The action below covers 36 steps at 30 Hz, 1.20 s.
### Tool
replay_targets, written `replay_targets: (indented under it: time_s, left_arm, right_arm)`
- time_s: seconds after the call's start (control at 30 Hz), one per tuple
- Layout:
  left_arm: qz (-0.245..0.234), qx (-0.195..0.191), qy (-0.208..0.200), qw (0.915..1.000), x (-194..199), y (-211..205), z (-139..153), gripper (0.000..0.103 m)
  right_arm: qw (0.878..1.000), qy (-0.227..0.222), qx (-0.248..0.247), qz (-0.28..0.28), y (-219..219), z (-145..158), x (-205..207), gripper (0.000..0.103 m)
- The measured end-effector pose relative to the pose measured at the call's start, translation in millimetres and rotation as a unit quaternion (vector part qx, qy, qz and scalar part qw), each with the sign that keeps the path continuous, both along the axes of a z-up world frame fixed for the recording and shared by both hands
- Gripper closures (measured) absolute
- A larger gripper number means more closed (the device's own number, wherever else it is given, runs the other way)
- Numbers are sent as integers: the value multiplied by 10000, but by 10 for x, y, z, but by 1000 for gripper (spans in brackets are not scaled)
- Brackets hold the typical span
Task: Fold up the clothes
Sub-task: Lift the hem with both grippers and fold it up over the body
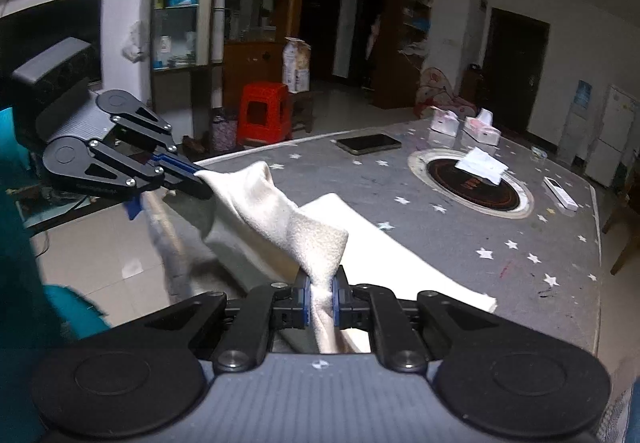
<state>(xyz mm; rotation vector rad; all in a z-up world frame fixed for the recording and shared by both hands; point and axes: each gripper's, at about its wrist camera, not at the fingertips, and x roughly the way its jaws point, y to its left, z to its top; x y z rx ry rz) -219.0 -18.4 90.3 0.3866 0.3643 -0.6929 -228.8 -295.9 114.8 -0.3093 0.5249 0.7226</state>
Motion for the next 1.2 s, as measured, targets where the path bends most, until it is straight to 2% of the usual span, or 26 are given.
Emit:
replay_targets:
  time_s: [0.1,0.3,0.57,0.7,0.8,0.83,1.0,1.1,1.2]
  left_arm:
    - [86,11,-4,10000,289,-44,-5,98]
    - [314,121,151,9993,998,-168,-137,98]
    - [1040,522,527,9918,1773,-427,-660,96]
    - [1375,558,634,9869,1891,-484,-810,94]
    - [1511,519,653,9850,1921,-484,-807,86]
    - [1578,493,658,9840,1938,-474,-797,82]
    - [1928,260,664,9786,1952,-412,-682,82]
    - [1892,-34,682,9796,1866,-407,-557,83]
    - [1619,-297,849,9827,1805,-492,-481,83]
  right_arm:
    - [9999,-2,58,-93,-11,-4,233,94]
    - [9995,39,-142,-292,39,-111,892,94]
    - [9948,415,-342,-863,151,-737,1607,93]
    - [9911,559,-316,-1166,178,-996,1852,88]
    - [9888,489,-125,-1403,115,-974,1816,78]
    - [9875,471,-61,-1501,80,-952,1806,78]
    - [9823,446,259,-1799,-78,-796,1744,78]
    - [9834,487,416,-1698,-72,-726,1689,78]
    - [9839,603,490,-1610,-19,-734,1697,78]
